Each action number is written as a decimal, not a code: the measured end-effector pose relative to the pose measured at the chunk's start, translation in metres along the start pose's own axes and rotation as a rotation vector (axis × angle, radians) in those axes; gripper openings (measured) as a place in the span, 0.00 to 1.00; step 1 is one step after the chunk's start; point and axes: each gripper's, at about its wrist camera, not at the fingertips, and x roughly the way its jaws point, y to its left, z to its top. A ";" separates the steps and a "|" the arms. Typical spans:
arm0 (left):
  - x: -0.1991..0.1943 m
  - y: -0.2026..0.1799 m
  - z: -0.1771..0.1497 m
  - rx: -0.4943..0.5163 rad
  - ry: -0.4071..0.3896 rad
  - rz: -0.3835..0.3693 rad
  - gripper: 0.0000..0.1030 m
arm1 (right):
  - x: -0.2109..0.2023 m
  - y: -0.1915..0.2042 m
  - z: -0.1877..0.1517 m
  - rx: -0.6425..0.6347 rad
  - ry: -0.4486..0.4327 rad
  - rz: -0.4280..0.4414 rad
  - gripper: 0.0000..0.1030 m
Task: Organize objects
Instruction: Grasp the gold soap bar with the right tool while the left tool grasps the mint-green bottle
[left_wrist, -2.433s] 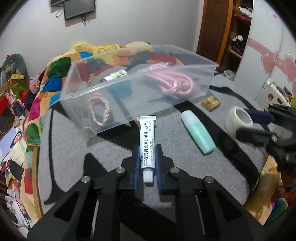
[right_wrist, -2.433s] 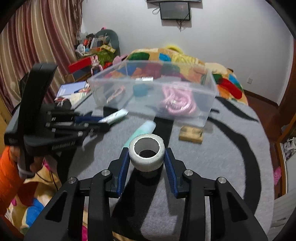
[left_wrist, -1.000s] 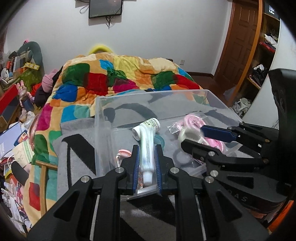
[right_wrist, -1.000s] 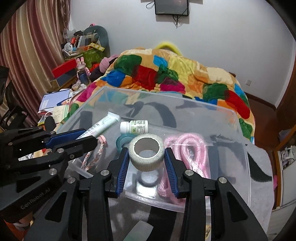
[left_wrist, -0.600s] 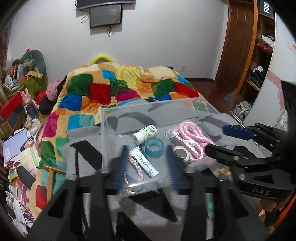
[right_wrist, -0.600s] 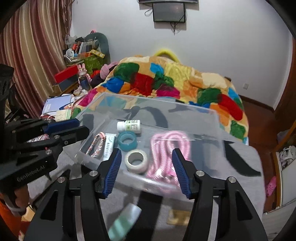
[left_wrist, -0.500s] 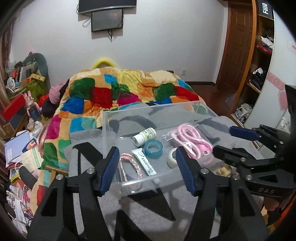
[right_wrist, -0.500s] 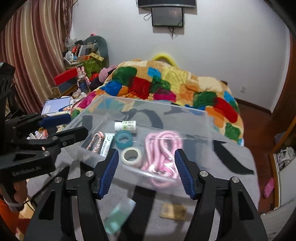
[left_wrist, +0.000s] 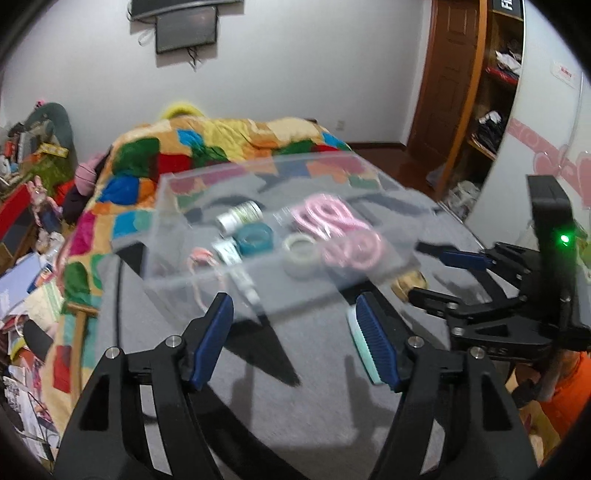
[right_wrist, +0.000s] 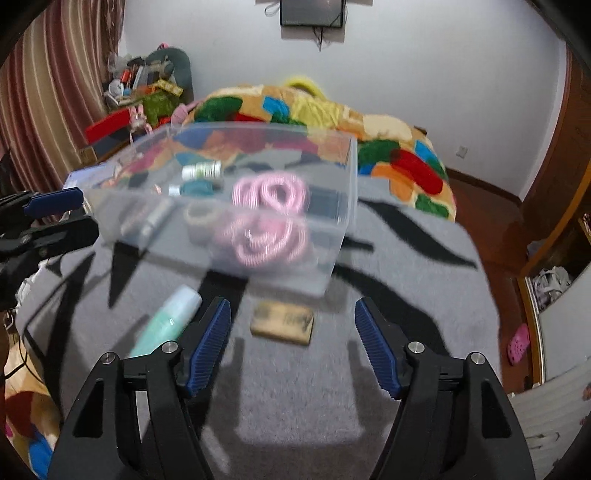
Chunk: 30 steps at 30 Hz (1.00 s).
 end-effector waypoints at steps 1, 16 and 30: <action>0.003 -0.002 -0.003 0.004 0.010 -0.004 0.67 | 0.003 0.001 -0.002 -0.001 0.008 0.002 0.64; 0.048 -0.048 -0.025 0.054 0.138 -0.077 0.65 | -0.001 -0.015 -0.019 0.066 0.010 0.037 0.37; 0.028 -0.046 -0.031 0.048 0.056 -0.057 0.24 | -0.034 -0.005 -0.016 0.059 -0.079 0.079 0.37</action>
